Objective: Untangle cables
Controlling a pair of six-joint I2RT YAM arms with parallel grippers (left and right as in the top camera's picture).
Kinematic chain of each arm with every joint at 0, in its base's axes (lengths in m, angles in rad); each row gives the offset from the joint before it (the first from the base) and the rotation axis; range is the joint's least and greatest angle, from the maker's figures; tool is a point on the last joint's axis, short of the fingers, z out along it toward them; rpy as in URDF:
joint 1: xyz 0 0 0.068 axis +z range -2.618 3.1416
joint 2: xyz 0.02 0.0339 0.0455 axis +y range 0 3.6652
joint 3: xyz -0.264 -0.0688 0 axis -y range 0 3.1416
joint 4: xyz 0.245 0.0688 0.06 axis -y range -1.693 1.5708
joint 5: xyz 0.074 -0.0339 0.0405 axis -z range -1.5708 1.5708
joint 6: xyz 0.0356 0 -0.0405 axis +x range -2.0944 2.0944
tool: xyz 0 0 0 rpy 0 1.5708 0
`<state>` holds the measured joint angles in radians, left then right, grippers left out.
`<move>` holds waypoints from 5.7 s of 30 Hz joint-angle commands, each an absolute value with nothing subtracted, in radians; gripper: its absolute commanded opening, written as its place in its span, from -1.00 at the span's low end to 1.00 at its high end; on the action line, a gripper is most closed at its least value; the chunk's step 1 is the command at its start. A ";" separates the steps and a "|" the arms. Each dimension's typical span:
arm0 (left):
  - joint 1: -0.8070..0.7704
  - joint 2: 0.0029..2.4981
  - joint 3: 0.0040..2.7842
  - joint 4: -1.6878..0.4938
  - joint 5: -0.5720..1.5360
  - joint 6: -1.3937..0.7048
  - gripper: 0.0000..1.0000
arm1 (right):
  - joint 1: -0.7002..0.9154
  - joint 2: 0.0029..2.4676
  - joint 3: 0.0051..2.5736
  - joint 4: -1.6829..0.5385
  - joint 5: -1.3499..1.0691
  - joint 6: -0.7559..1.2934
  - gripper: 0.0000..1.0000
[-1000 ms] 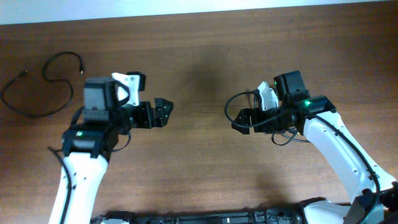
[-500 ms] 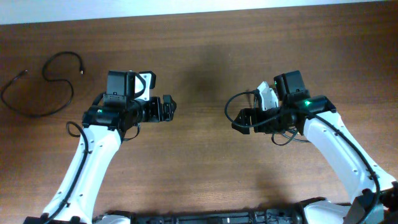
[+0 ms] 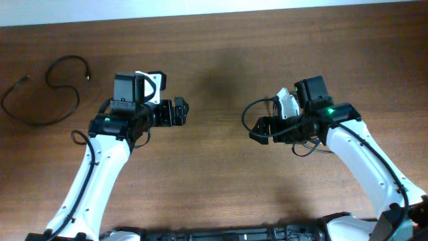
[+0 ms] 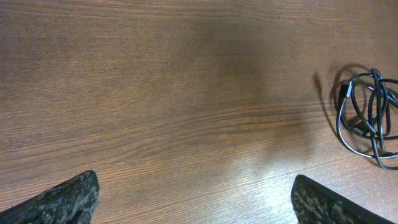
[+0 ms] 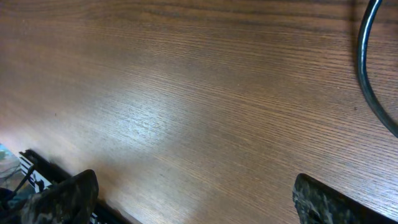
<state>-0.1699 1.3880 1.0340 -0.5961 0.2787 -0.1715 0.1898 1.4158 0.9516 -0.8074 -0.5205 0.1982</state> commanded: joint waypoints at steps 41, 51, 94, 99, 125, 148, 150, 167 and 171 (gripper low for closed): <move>-0.172 1.392 1.031 -0.674 0.265 -0.152 0.98 | -0.078 1.775 1.029 -0.624 -0.459 0.108 -0.92; -0.172 1.392 1.031 -0.674 0.265 -0.152 0.98 | -0.073 1.774 1.105 -0.532 -1.111 0.109 -0.92; -0.165 1.078 1.031 -0.788 0.324 -0.151 0.98 | 0.339 1.692 1.232 -0.603 -0.723 0.308 -0.92; -0.165 0.919 1.031 -0.871 0.286 -0.126 0.98 | 0.379 1.690 1.300 -0.635 -0.728 0.308 -0.92; -0.165 0.999 1.031 -0.907 0.148 -0.073 0.98 | 0.453 1.590 1.470 -0.655 -0.379 0.297 0.50; -0.165 1.605 1.031 -0.523 0.066 -0.460 0.13 | 0.185 1.592 1.470 -1.174 -0.265 0.342 0.97; -0.165 1.606 1.031 -0.455 0.062 -0.459 -0.33 | 0.185 1.599 1.470 -1.164 -0.266 0.342 0.97; -0.165 1.146 1.095 -0.198 0.216 -0.176 -1.00 | 0.395 1.790 1.459 -0.873 -0.376 0.358 0.99; -0.165 1.002 1.095 -0.163 0.213 -0.176 -1.00 | 0.419 1.792 1.460 -0.859 -0.428 0.402 0.97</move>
